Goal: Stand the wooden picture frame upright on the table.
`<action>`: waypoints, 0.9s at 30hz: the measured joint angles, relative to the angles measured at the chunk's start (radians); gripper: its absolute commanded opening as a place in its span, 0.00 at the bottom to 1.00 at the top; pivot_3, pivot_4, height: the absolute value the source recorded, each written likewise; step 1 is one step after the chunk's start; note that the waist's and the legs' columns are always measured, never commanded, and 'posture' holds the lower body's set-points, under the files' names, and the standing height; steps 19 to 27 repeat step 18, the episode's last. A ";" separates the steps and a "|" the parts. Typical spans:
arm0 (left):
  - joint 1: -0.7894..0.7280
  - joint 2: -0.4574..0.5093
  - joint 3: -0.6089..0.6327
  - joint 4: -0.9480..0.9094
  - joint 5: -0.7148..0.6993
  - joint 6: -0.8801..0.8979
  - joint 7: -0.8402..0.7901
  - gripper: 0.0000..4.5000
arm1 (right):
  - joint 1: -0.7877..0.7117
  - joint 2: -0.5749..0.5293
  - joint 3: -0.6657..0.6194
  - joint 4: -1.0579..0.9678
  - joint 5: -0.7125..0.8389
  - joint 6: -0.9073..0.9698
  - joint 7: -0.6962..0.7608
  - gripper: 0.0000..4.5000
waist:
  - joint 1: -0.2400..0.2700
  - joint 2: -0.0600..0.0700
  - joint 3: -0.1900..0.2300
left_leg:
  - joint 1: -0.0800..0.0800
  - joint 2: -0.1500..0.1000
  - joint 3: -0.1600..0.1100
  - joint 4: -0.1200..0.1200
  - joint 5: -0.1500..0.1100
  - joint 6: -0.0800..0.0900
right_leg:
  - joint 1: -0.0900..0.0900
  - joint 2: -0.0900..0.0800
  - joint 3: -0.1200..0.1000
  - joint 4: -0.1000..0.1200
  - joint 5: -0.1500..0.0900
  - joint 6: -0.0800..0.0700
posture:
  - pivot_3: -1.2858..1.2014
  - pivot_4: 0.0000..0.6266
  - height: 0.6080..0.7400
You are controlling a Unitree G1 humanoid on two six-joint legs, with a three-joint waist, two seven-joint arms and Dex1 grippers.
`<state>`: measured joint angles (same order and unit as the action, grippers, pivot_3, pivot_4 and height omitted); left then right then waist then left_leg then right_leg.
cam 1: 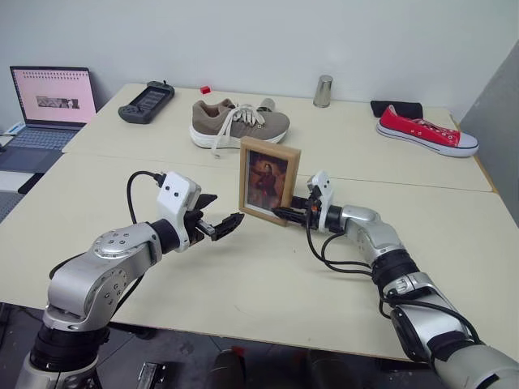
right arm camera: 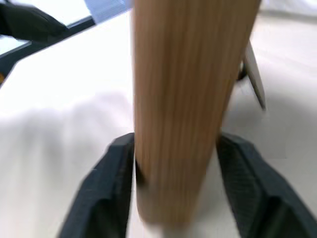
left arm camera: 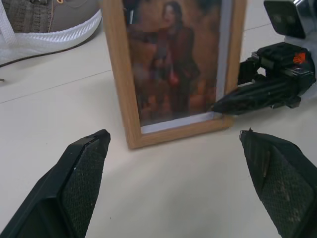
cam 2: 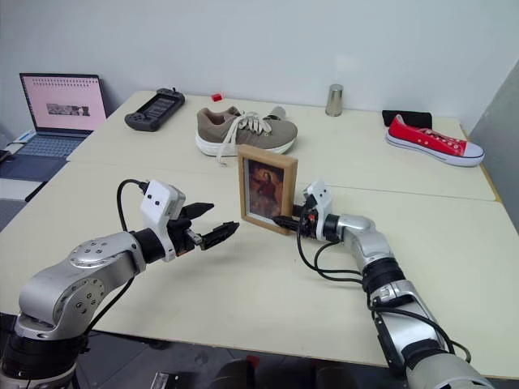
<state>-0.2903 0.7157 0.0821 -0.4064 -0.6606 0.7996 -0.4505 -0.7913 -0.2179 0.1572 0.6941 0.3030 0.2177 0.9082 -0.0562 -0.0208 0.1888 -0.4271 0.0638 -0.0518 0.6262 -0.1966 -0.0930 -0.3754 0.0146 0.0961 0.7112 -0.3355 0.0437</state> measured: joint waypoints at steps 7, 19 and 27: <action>-0.038 -0.019 -0.002 0.041 0.032 -0.010 -0.040 1.00 | 0.094 -0.038 -0.017 -0.147 -0.008 0.068 -0.001 0.99 | 0.000 0.000 0.000 | 0.000 0.000 0.000 -0.001 0.000 0.000 | 0.000 0.000 0.000 0.000 0.000 0.000 | 0.52 0.24 1.00; -0.047 -0.010 0.067 0.166 0.073 -0.041 -0.081 1.00 | 0.451 -0.403 -0.117 -0.889 0.019 0.354 -0.037 0.99 | 0.006 0.000 0.000 | -0.003 0.001 -0.001 -0.001 0.000 0.000 | -0.002 0.001 0.000 -0.003 0.000 0.000 | 0.52 0.24 1.00; -0.047 -0.010 0.067 0.166 0.073 -0.041 -0.081 1.00 | 0.451 -0.403 -0.117 -0.889 0.019 0.354 -0.037 0.99 | 0.006 0.000 0.000 | -0.003 0.001 -0.001 -0.001 0.000 0.000 | -0.002 0.001 0.000 -0.003 0.000 0.000 | 0.52 0.24 1.00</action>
